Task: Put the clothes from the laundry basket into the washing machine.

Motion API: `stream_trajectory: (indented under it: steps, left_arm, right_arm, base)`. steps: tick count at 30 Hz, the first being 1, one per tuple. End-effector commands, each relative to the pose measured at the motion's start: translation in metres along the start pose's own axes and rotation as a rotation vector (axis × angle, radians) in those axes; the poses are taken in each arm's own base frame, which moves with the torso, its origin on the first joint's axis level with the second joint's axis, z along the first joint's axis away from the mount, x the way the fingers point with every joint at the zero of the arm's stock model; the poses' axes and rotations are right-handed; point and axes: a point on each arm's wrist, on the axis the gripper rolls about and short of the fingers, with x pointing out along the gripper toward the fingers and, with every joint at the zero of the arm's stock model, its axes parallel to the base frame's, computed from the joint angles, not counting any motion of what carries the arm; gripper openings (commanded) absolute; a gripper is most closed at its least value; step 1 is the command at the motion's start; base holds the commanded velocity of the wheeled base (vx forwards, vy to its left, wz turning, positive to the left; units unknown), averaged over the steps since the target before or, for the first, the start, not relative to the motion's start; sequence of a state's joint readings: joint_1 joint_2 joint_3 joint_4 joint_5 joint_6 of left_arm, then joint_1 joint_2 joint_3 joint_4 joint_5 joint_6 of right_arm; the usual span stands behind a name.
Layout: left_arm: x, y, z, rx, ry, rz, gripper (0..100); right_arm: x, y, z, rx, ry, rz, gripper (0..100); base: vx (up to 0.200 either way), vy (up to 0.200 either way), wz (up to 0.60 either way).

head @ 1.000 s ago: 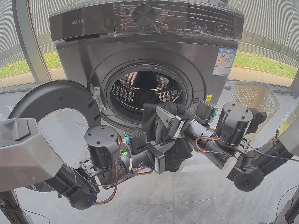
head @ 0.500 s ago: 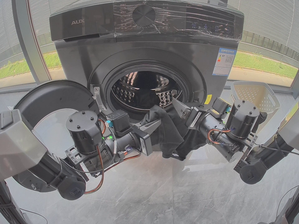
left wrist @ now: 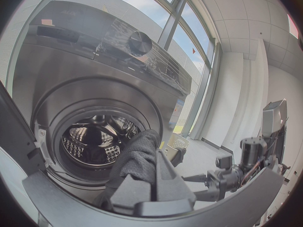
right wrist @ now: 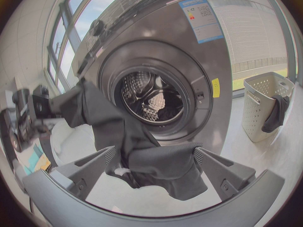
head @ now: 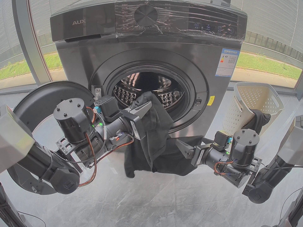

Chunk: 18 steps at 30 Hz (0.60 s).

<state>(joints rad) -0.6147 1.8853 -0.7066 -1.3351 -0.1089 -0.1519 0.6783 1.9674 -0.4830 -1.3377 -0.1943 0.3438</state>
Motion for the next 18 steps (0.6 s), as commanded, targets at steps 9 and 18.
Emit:
stream_trajectory:
  steps: [9, 18]
  left_arm:
    - [0.001, 0.0, 0.015, 0.005, -0.056, 0.013, 0]
    - [0.001, -0.002, 0.027, 0.001, -0.098, 0.012, 0]
  right_arm:
    - [-0.017, -0.009, -0.067, -0.138, 0.237, 0.061, 100]
    - [-0.011, -0.012, -0.093, -0.151, 0.278, 0.065, 100]
  base:
    - [0.0, 0.0, 0.0]
    - [0.0, 0.0, 0.0]
